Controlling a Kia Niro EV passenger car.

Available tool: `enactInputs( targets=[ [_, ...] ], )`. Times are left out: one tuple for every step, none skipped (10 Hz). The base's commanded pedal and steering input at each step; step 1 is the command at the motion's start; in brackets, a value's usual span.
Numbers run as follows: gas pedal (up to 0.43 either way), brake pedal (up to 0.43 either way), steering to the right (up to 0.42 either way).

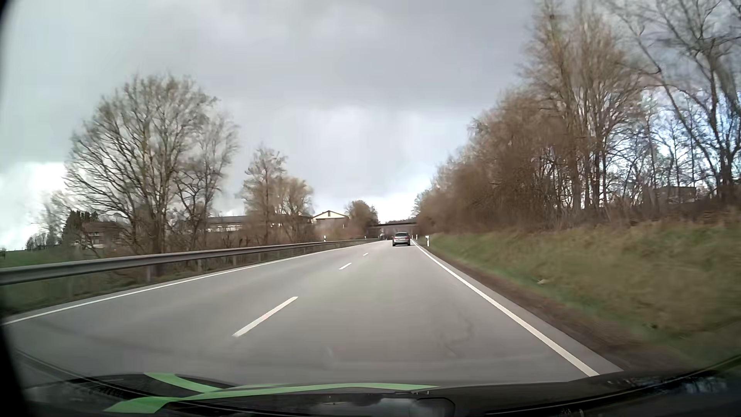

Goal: Follow the waypoints while adhering to traffic rules and regulations

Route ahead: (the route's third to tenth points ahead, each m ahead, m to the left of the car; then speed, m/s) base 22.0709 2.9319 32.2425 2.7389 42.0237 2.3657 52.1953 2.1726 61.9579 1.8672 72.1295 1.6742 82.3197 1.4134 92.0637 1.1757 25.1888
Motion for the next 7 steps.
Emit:
enactInputs(
  targets=[
    [0.220, 0.000, 0.001],
    [0.220, 0.000, -0.001],
    [0.220, 0.000, -0.002],
    [0.220, 0.000, -0.002],
    [0.209, 0.000, -0.002],
    [0.209, 0.000, -0.002],
    [0.209, 0.000, -0.002]
  ],
)
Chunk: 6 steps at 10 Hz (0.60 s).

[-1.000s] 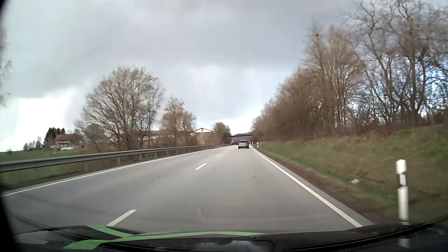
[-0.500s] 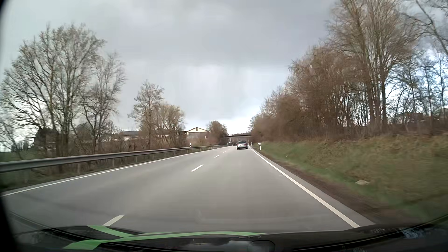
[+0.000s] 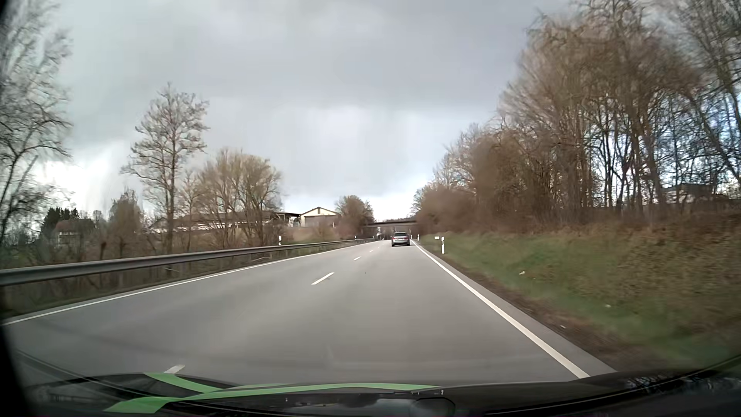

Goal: Follow the waypoints while adhering to traffic rules and regulations

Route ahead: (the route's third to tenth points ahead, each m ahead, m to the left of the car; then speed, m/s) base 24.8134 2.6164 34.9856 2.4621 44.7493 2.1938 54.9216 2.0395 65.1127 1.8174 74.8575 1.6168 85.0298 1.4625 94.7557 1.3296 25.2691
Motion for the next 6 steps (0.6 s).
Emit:
enactInputs(
  targets=[
    [0.197, 0.000, -0.002],
    [0.189, 0.000, -0.002],
    [0.169, 0.000, -0.002],
    [0.157, 0.000, -0.002],
    [0.157, 0.000, -0.002],
    [0.150, 0.000, -0.002]
  ],
)
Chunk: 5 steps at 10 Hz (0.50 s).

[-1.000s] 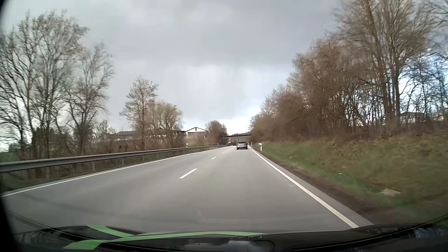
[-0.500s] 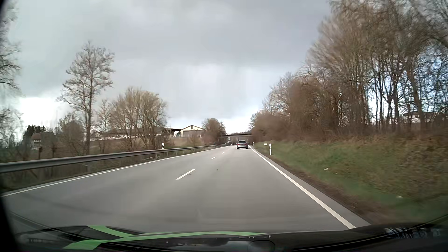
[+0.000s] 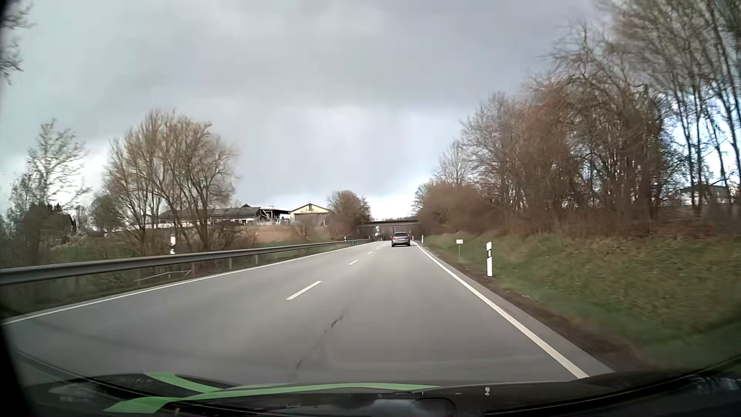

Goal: Follow the waypoints while adhering to traffic rules and regulations

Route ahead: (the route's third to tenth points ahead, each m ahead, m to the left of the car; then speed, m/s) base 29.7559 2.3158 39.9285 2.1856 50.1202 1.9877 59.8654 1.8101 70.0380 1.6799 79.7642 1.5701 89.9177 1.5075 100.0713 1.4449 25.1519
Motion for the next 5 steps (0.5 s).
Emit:
enactInputs(
  targets=[
    [0.138, 0.000, -0.001],
    [0.130, 0.000, -0.002],
    [0.118, 0.000, -0.002],
    [0.110, 0.000, -0.002],
    [0.110, 0.000, -0.002]
  ],
)
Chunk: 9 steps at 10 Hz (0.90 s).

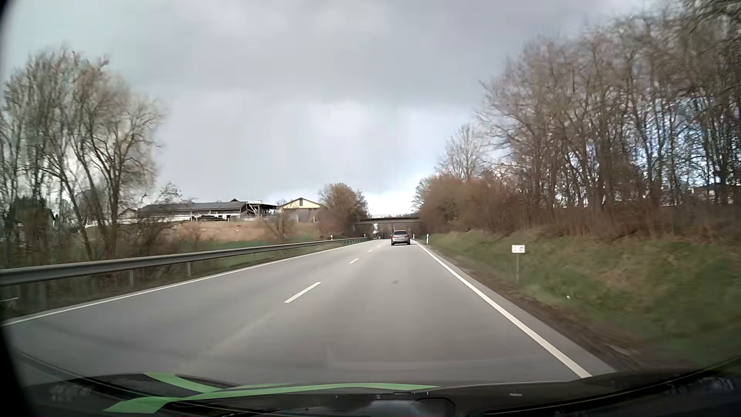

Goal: Follow the waypoints while adhering to traffic rules and regulations

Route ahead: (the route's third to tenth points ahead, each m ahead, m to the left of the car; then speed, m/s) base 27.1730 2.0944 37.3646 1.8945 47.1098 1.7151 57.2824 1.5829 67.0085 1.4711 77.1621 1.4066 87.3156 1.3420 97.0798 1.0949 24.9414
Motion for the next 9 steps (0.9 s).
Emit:
enactInputs(
  targets=[
    [0.110, 0.000, -0.001],
    [0.098, 0.000, 0.000],
    [0.098, 0.000, 0.000],
    [0.098, 0.000, 0.000],
    [0.098, 0.000, 0.000],
    [0.098, 0.000, 0.000],
    [0.098, 0.000, 0.001],
    [0.098, 0.000, 0.001],
    [0.098, 0.000, 0.001]
  ],
)
